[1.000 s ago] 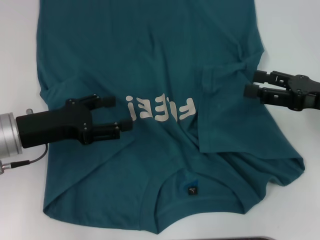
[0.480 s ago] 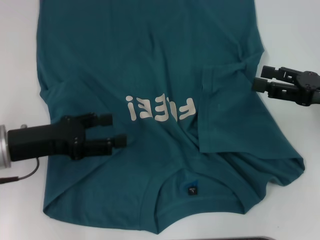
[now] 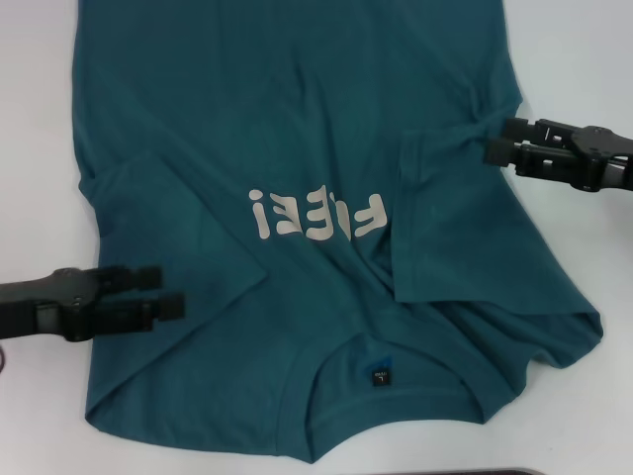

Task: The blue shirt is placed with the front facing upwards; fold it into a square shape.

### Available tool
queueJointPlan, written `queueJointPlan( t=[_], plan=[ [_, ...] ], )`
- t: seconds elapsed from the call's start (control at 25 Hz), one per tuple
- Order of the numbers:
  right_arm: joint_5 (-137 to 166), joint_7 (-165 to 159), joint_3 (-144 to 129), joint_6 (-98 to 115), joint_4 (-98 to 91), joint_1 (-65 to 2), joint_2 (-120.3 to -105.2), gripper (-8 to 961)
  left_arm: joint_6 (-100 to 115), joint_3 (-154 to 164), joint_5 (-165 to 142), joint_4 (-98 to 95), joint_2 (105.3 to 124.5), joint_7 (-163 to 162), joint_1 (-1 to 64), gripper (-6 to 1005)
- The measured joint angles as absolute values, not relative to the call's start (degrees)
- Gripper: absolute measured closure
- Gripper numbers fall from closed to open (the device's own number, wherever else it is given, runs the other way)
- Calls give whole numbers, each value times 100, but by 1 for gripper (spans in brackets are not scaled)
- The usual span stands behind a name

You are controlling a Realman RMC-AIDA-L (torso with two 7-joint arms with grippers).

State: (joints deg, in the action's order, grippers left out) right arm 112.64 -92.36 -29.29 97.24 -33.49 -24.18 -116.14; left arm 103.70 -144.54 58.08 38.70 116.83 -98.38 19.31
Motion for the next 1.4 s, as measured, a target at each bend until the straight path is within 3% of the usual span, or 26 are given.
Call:
queueJointPlan(
  t=[0.76, 1.4],
  plan=[
    [11258, -9237, -2813, 9561, -3391, -2690, -11570, 38, 11115, -14759, 4799, 5113, 11606, -11178, 1479, 97],
    [11259, -9239, -2750, 9492, -3393, -2775, -11534, 38, 10995, -15009, 3903, 5091, 11629, -11500, 1483, 100]
  ],
)
